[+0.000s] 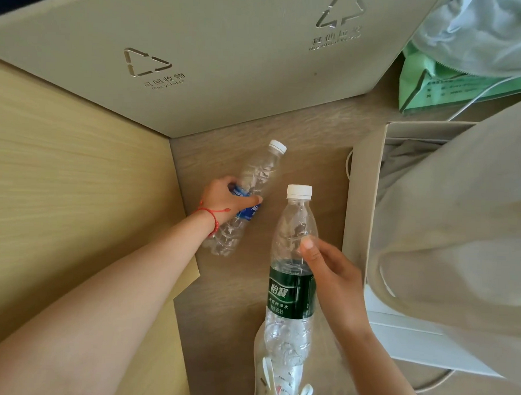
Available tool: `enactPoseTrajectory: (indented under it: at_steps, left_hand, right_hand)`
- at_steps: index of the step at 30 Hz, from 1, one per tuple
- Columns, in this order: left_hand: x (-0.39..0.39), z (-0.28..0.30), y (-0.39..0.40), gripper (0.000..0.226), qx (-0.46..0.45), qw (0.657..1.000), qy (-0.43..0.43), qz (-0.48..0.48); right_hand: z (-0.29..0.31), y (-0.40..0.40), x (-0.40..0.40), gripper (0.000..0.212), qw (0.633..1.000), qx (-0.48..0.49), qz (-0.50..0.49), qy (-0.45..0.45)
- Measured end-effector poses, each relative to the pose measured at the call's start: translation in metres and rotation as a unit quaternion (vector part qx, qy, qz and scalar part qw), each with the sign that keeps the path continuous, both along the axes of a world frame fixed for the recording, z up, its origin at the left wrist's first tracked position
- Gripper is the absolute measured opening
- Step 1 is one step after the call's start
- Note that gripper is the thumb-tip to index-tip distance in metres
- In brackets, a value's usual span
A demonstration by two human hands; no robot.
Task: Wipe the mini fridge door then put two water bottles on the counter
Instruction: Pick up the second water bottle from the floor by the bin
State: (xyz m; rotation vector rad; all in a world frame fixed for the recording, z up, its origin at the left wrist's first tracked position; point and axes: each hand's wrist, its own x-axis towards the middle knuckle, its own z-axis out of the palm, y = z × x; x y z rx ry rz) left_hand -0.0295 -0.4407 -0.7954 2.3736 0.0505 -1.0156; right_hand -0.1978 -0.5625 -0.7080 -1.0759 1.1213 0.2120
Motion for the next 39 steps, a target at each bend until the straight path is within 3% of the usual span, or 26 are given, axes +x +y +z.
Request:
enactPoseTrajectory:
  at_steps: [4, 9, 12, 15, 19, 25, 33, 39]
  left_hand:
    - [-0.015, 0.013, 0.010, 0.050, -0.027, 0.992, 0.032, 0.117]
    - [-0.044, 0.065, 0.016, 0.038, -0.067, 0.973, 0.071, 0.210]
    - [-0.058, 0.110, 0.011, 0.045, -0.091, 0.959, 0.110, 0.246]
    - [-0.074, 0.156, 0.005, 0.043, -0.129, 0.950, 0.129, 0.255]
    - [-0.096, 0.224, -0.007, 0.051, -0.165, 0.938, 0.130, 0.277]
    - [-0.123, 0.325, -0.028, 0.013, -0.225, 0.918, 0.105, 0.310]
    - [-0.163, 0.455, -0.047, 0.038, -0.288, 0.899, 0.067, 0.322]
    - [-0.204, 0.540, -0.047, 0.039, -0.320, 0.879, 0.032, 0.351]
  right_hand:
    - [0.009, -0.004, -0.002, 0.005, 1.000, -0.004, -0.003, -0.009]
    - [0.051, -0.015, -0.006, 0.019, 1.000, -0.008, -0.017, -0.012]
    - [0.087, -0.024, -0.006, 0.019, 1.000, -0.008, -0.008, -0.016]
    - [0.127, -0.036, -0.006, 0.011, 1.000, -0.016, 0.004, -0.021]
    - [0.184, -0.052, -0.008, 0.020, 0.999, -0.041, 0.028, -0.023]
    - [0.274, -0.078, -0.021, 0.014, 0.994, -0.079, 0.065, -0.040]
    - [0.396, -0.102, -0.049, 0.025, 0.989, -0.106, 0.091, -0.048]
    - [0.485, -0.101, -0.085, 0.029, 0.983, -0.113, 0.123, -0.074]
